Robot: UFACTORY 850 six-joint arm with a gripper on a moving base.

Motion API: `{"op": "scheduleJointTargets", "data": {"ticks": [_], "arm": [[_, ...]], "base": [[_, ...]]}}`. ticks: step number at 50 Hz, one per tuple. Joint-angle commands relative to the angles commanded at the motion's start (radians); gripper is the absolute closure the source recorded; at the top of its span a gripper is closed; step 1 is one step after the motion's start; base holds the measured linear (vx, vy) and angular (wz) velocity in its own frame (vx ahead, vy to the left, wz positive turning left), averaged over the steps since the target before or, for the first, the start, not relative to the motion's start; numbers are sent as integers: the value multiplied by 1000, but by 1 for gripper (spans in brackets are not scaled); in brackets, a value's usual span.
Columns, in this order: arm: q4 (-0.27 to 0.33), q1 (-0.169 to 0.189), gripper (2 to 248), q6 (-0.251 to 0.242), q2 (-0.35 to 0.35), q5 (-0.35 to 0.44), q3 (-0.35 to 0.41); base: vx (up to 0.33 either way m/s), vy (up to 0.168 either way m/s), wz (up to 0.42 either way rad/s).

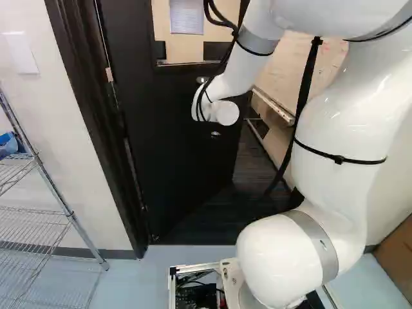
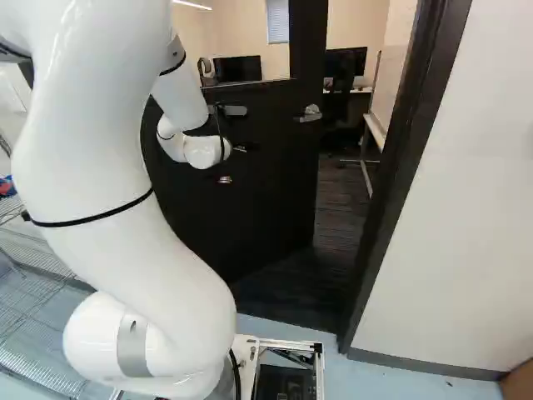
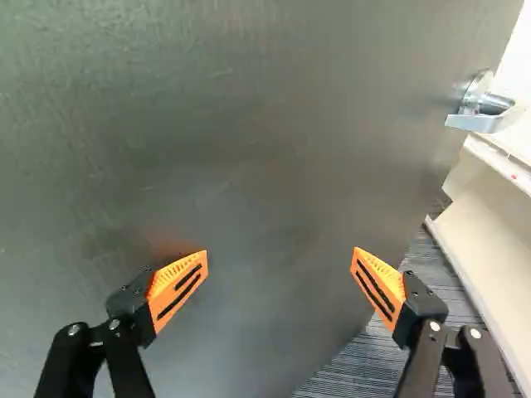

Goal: Open the door and move inside

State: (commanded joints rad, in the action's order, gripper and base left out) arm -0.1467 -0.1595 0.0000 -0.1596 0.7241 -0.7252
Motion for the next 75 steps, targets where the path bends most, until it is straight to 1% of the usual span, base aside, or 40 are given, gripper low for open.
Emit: {"op": "scheduleJointTargets", "data": {"ticks": [41,75], "arm": [[61,-62,3,0,-118,0,-134],[64,-108,3,0,-218,0,-254]], "base": [[0,0,0],[0,0,0]]}}
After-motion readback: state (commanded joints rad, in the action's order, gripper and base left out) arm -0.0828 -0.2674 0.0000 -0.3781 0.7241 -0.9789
